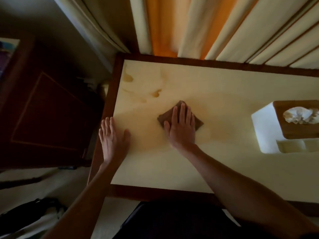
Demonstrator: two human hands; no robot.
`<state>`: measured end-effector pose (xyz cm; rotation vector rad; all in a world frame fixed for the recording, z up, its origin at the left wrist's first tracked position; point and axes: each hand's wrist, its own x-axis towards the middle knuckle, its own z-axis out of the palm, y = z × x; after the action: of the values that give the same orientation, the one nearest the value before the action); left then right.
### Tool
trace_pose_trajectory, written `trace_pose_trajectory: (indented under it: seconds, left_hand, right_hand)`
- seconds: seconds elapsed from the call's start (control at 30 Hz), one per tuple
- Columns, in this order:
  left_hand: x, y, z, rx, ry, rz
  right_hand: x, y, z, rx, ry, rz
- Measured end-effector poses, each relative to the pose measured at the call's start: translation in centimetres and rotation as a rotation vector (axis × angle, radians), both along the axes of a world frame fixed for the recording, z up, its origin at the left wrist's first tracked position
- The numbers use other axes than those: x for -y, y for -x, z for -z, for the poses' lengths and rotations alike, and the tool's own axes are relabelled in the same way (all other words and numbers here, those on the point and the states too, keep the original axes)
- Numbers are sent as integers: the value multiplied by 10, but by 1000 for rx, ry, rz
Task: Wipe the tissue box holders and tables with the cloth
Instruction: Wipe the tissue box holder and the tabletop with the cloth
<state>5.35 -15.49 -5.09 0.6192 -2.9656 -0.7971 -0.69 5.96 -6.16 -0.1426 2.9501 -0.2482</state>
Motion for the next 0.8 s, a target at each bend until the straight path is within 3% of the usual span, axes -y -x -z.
trace_pose_trajectory:
  seconds: [0.17,0.27,0.37,0.43,0.57,0.8]
  left_hand:
    - [10,11,-5,-39,34,-81]
    - [21,28,-7,-41,42,-177]
    - [33,62,-8,-41,-28,-228]
    - [42,87,-9,-13,-182,-309]
    - [57,116,-8,212,-390,-417]
    - [49,123,-11,279,-176,-429]
  right_hand:
    - [63,38,-9,12,3,-136]
    - [89,34,-10,30,29,-325]
    - [54,17,-8,-1,20,-664]
    - [7,32,-5,-42,9,-791]
    - [-48,104,-6,-39,-97,-577]
    - [52,214,-8,-43,-30,-90]
